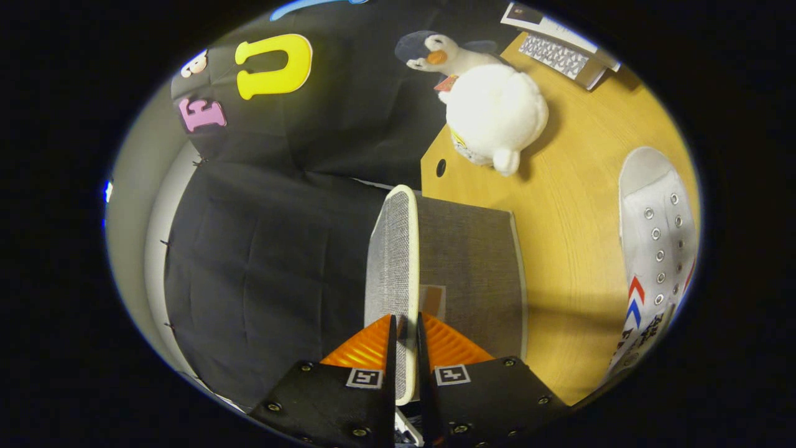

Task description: Open the storage box then place both shoes into the box .Put the left shoe in first, then the right shoe, with the right side of both shoes facing outward in a uniform manner.

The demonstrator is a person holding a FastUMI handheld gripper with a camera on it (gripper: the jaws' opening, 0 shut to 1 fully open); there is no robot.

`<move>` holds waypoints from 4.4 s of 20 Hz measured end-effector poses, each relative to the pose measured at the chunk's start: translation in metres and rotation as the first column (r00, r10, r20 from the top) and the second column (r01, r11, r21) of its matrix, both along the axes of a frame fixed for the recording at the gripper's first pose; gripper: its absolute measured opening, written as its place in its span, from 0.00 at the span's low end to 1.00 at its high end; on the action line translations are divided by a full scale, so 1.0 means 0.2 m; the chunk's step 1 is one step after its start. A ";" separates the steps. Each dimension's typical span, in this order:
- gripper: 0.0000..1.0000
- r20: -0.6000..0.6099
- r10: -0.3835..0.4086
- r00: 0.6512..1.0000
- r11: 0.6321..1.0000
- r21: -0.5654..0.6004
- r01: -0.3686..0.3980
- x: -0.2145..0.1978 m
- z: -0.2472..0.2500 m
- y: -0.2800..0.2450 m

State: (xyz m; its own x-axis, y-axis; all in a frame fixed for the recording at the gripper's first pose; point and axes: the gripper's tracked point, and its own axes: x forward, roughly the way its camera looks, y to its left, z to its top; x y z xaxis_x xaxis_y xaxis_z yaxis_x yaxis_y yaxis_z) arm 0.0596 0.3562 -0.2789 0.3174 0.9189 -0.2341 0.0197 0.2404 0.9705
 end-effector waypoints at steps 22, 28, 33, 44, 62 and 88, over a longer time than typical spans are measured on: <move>0.16 0.122 0.161 0.979 0.949 -0.290 -0.121 -0.02 -0.01 0.10; 0.22 0.093 0.173 0.980 0.962 -0.228 -0.148 0.00 0.04 0.17; 0.12 0.117 0.179 0.977 0.977 -0.140 -0.163 0.02 0.29 0.28; 0.12 0.316 0.277 0.907 0.958 -0.165 -0.235 0.03 0.85 0.93; 0.77 0.356 0.403 0.843 0.884 -0.389 -0.258 -0.09 0.77 1.29; 0.97 0.112 0.203 0.973 0.650 -0.759 -0.048 -0.10 -0.22 -0.90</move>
State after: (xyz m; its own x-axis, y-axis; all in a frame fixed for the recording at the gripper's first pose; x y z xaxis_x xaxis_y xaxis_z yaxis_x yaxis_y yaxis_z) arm 0.0400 0.1753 -0.3238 0.3176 0.4898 -0.8119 -0.2122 0.8713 0.4426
